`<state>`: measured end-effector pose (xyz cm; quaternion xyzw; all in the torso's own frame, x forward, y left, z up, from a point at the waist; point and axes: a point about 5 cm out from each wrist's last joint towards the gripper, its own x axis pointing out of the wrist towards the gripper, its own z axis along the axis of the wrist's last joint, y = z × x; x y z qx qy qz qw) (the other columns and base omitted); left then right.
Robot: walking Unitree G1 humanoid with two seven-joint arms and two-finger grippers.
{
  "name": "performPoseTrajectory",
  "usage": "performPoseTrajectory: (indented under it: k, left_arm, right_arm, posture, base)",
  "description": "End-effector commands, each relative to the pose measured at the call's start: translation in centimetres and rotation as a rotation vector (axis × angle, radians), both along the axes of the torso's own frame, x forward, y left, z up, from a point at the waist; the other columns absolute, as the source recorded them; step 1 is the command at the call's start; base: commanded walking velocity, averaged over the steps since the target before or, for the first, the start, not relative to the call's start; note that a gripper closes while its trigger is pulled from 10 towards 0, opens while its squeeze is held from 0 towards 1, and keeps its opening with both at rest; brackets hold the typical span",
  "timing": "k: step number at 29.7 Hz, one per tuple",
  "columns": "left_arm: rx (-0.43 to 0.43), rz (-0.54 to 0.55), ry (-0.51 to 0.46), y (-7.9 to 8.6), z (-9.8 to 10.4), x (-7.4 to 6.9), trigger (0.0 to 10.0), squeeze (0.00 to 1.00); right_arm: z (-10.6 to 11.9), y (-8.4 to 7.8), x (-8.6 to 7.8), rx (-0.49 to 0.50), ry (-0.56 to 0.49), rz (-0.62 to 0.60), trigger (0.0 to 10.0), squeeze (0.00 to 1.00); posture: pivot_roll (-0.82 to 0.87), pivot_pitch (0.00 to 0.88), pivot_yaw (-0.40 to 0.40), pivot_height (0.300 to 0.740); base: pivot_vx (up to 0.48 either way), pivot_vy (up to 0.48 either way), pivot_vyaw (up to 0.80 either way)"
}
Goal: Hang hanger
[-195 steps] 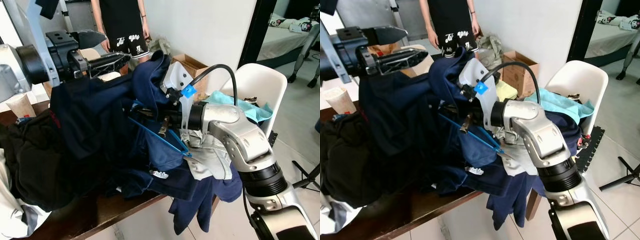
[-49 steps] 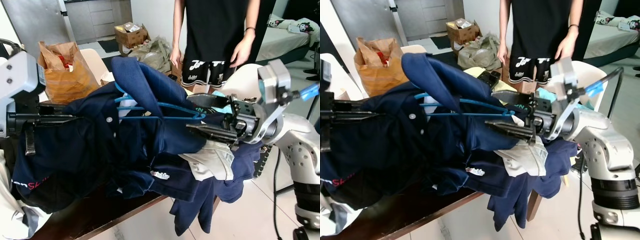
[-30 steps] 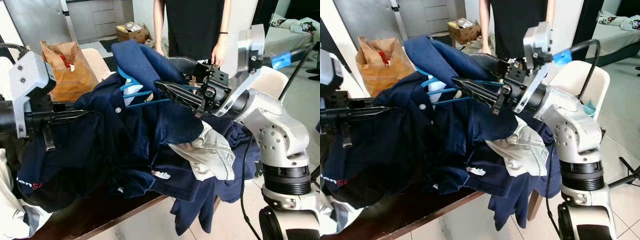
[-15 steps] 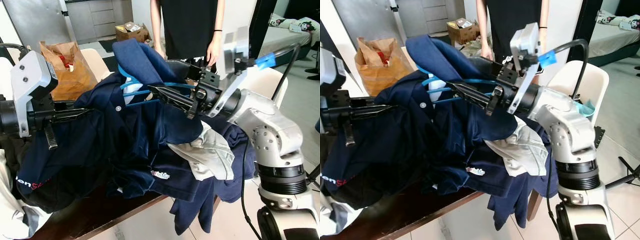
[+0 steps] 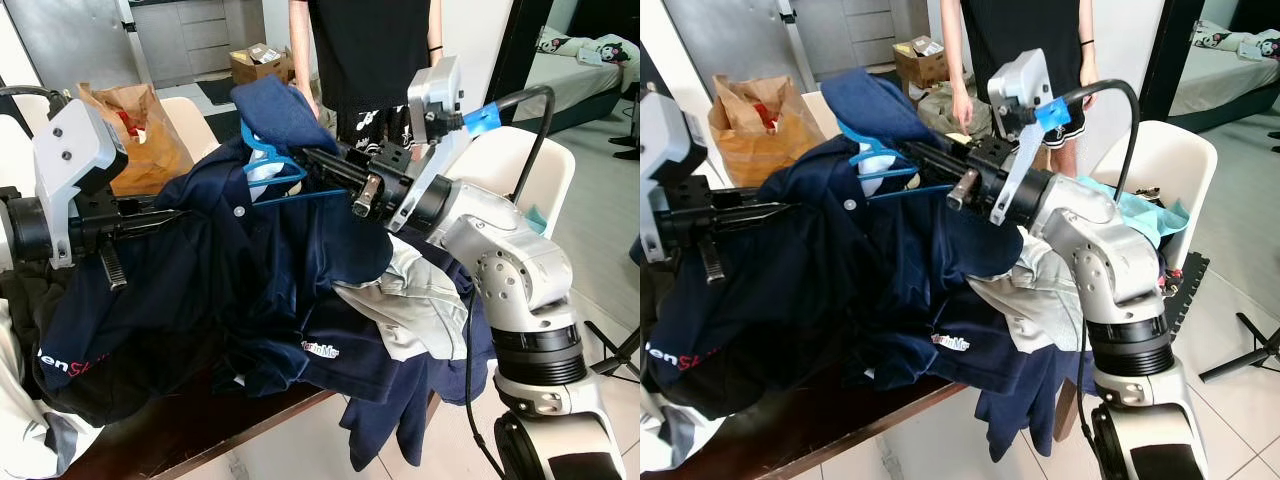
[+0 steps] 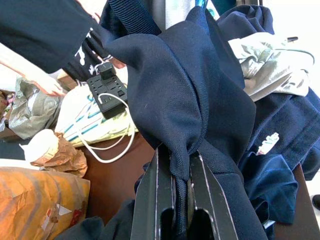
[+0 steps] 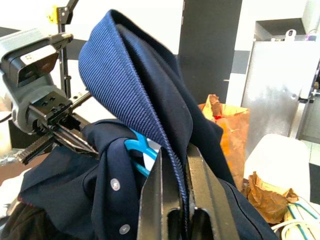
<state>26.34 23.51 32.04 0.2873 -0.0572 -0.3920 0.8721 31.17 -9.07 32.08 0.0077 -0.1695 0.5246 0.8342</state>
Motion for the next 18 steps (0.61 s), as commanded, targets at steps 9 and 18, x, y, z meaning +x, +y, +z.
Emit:
performPoseTrajectory:
  k: [9, 18]
  left_arm:
    - [0.073, 0.003, 0.010, 0.6, -0.2, -0.5, 10.0, 0.00]
    - [0.226, 0.091, 0.018, 2.6, -0.6, -0.9, 10.0, 0.00]
  right_arm:
    - [1.0, -0.7, 0.9, 0.048, -0.007, -0.062, 0.0, 0.00]
    - [1.4, -2.0, 1.7, 0.078, 0.004, -0.125, 0.0, 0.00]
  posture:
    - [0.02, 0.000, 0.053, 0.740]
    - [0.02, 0.000, 0.052, 0.740]
  base:
    - [0.000, 0.000, 0.00]
    - [0.000, 0.000, 0.00]
